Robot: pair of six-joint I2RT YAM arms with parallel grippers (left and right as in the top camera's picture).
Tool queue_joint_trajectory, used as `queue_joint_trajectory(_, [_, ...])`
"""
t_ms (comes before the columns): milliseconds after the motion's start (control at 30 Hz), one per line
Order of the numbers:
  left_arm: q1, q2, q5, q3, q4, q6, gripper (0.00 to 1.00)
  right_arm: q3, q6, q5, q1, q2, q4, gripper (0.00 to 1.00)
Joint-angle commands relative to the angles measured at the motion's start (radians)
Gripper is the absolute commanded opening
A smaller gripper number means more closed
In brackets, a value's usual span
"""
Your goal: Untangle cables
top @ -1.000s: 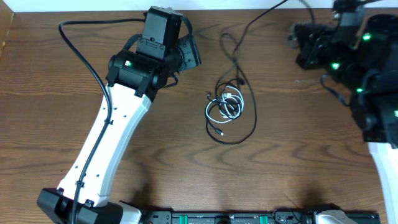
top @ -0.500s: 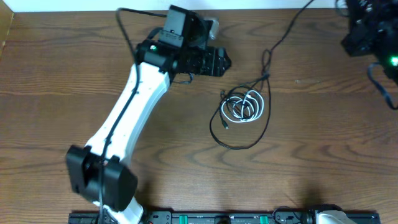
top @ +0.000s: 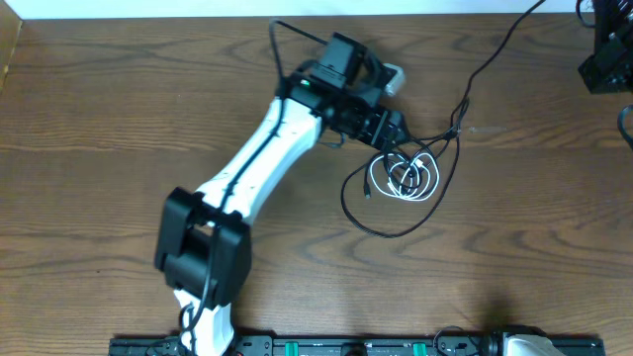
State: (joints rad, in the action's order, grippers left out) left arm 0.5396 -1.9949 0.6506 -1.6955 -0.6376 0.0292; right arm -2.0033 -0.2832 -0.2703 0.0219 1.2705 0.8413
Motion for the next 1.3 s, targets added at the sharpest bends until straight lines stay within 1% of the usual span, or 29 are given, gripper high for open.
queue_joint_trajectory(0, [0.031, -0.064, 0.011, 0.005, 0.047, 0.046, 0.75, -0.018, 0.03, -0.002, 0.006, -0.003, 0.014, 0.01])
queue_joint_trajectory(233, [0.061, -0.179, 0.011, 0.005, 0.19, 0.045, 0.75, -0.018, 0.031, -0.001, 0.006, -0.003, 0.052, 0.01])
queue_joint_trajectory(333, [0.063, -0.211, 0.011, 0.005, 0.222, 0.037, 0.75, -0.018, 0.038, 0.0, 0.006, -0.003, 0.061, 0.01])
queue_joint_trajectory(467, [0.073, -0.247, 0.011, 0.005, 0.255, -0.004, 0.75, -0.018, 0.045, -0.001, 0.006, -0.003, 0.072, 0.01])
queue_joint_trajectory(567, [0.09, -0.271, -0.002, 0.005, 0.275, -0.004, 0.74, -0.018, 0.046, -0.001, 0.006, -0.003, 0.073, 0.01])
queue_joint_trajectory(667, [0.109, -0.291, -0.069, 0.005, 0.289, -0.004, 0.68, -0.018, 0.046, -0.001, 0.006, -0.003, 0.08, 0.01])
queue_joint_trajectory(700, [0.115, -0.299, -0.101, 0.005, 0.289, -0.005, 0.63, -0.018, 0.046, -0.001, 0.006, -0.003, 0.085, 0.01])
queue_joint_trajectory(767, [0.121, -0.306, -0.171, 0.005, 0.284, -0.005, 0.49, -0.018, 0.056, 0.0, 0.006, -0.003, 0.095, 0.01])
queue_joint_trajectory(900, [0.108, -0.296, -0.262, 0.005, 0.254, -0.005, 0.13, -0.018, 0.057, 0.046, 0.006, -0.003, 0.102, 0.01])
queue_joint_trajectory(933, [0.098, -0.287, -0.281, 0.005, 0.244, -0.008, 0.08, -0.018, 0.057, 0.058, 0.006, -0.003, 0.101, 0.01])
queue_joint_trajectory(1000, [0.07, -0.262, -0.314, 0.005, 0.216, -0.028, 0.08, -0.018, 0.057, 0.081, 0.013, -0.006, 0.097, 0.01])
queue_joint_trajectory(1100, [0.016, -0.205, -0.327, 0.005, 0.171, -0.038, 0.08, -0.018, 0.056, 0.088, 0.042, -0.01, 0.097, 0.01])
queue_joint_trajectory(1267, [-0.086, -0.053, -0.327, 0.005, 0.085, -0.038, 0.08, -0.018, 0.052, 0.116, 0.143, -0.006, 0.122, 0.01])
